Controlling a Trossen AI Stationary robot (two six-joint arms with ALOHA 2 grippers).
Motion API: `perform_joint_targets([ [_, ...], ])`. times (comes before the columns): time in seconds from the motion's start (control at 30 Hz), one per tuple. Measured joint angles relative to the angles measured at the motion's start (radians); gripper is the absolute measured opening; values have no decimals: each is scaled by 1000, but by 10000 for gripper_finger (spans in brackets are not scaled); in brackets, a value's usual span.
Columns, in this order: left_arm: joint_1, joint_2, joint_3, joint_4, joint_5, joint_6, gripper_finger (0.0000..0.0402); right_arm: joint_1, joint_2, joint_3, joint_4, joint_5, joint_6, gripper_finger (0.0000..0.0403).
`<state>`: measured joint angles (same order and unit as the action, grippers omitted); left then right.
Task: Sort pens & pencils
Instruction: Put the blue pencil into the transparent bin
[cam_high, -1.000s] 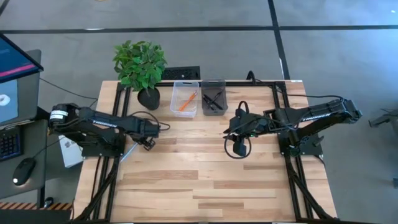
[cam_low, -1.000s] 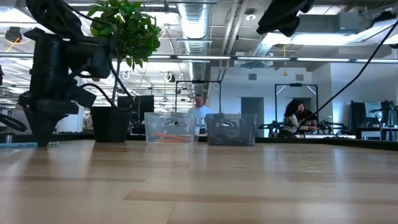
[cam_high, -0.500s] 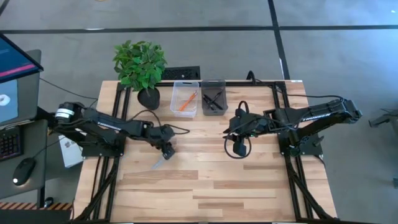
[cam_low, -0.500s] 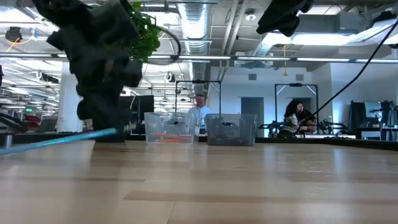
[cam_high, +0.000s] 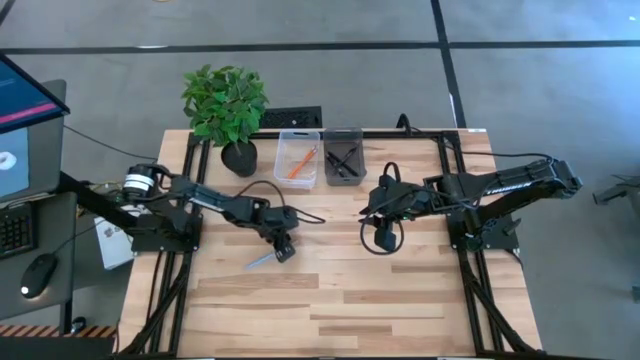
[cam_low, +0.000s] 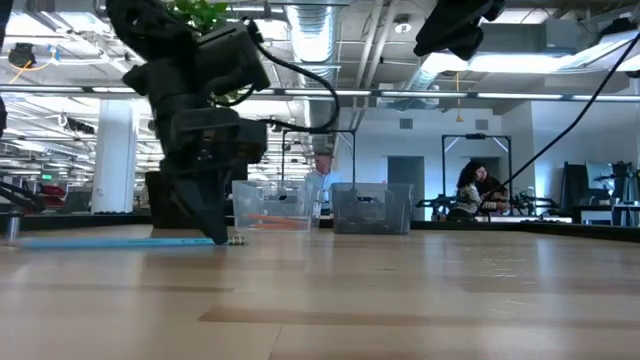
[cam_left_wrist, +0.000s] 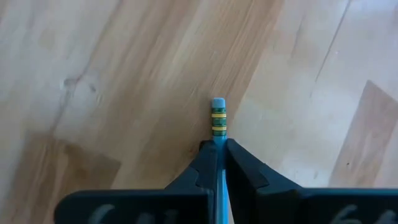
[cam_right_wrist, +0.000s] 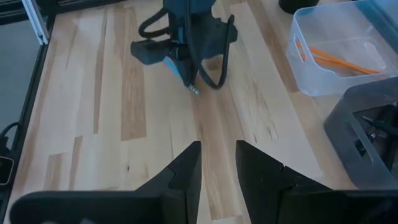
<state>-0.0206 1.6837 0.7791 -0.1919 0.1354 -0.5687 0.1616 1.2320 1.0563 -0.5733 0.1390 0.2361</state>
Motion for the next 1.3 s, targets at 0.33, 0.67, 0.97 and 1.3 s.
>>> perform_joint_targets([
  [0.33, 3, 10, 101, -34, -104, 95, 0, 0, 0, 0, 1, 0, 2, 123],
  [0.67, 37, 7, 163, -38, -108, 166, 0, 0, 0, 0, -1, 0, 3, 123],
  [0.97, 107, 5, 337, -203, -117, 274, 0, 1, 0, 0, -23, 0, 27, 123],
  [1.3, 216, 4, 588, -359, -189, 385, 0, 3, 0, 0, -146, 0, 73, 123],
])
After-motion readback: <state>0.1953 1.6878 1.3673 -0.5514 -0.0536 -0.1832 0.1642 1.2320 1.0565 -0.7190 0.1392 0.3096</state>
